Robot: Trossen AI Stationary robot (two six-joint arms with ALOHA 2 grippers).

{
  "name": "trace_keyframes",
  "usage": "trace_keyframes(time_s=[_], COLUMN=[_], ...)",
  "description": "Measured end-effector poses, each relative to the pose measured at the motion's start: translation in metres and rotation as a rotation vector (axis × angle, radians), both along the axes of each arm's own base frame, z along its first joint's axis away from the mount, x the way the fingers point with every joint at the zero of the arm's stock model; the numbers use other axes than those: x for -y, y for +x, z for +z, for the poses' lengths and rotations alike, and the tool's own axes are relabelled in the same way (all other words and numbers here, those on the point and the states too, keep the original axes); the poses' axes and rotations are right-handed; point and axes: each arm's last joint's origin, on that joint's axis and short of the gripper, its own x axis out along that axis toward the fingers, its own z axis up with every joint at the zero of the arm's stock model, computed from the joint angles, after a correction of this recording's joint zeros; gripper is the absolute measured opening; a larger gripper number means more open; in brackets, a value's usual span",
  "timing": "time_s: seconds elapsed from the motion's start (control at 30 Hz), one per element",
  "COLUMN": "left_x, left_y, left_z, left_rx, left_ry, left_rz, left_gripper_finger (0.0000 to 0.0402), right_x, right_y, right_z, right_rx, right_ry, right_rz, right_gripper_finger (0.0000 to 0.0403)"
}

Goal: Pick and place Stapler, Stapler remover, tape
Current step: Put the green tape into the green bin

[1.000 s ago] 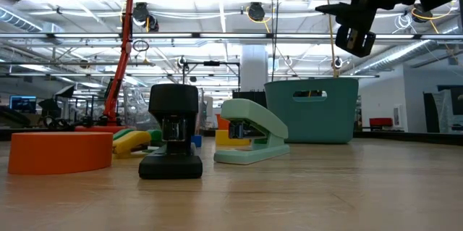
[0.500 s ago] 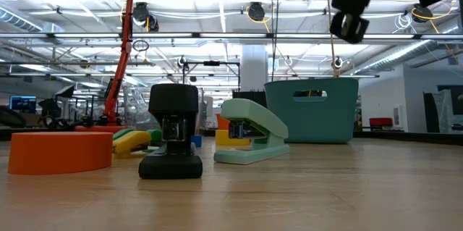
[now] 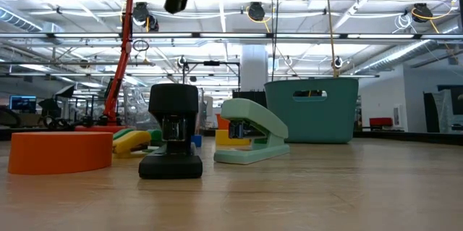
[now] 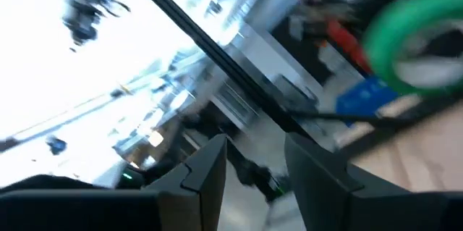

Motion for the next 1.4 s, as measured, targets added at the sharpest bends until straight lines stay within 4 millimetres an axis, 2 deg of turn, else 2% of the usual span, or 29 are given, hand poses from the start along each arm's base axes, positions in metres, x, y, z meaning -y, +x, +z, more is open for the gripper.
trace_keyframes(time_s=[0.3,0.43,0.53,0.83,1.07,1.23,1.4], left_x=[-0.029,-0.042,-0.05,-0.058,-0.074,-0.083,-0.082], left_y=[0.0,0.003,0.007,0.039,0.037,0.035,0.033], left_z=[0.019,0.028,0.027,0.036,0.034,0.031,0.021], left_rx=[0.013,-0.015,-0.028,0.261,0.247,0.225,0.129], left_ry=[0.158,0.215,0.177,-0.006,-0.047,-0.042,0.001], left_rz=[0.01,-0.016,-0.102,-0.439,-0.438,-0.385,-0.358], left_gripper_finger=[0.0037,0.0037,0.0037,0.0037,0.0037,0.0037,0.0037], right_x=[0.011,0.017,0.022,0.024,0.015,0.013,0.013], right_y=[0.005,0.004,0.003,0.014,0.028,0.04,0.048], right_z=[-0.01,-0.005,0.002,0.035,0.048,0.04,0.031], right_rx=[-0.122,-0.061,0.018,0.099,0.063,0.007,-0.032], right_ry=[0.061,0.047,0.033,-0.055,-0.117,-0.098,-0.083], right_rz=[-0.334,-0.415,-0.395,-0.274,-0.288,-0.288,-0.324], right_gripper_finger=[0.0134,0.0134,0.0134,0.0134,0.0134,0.0134,0.0138])
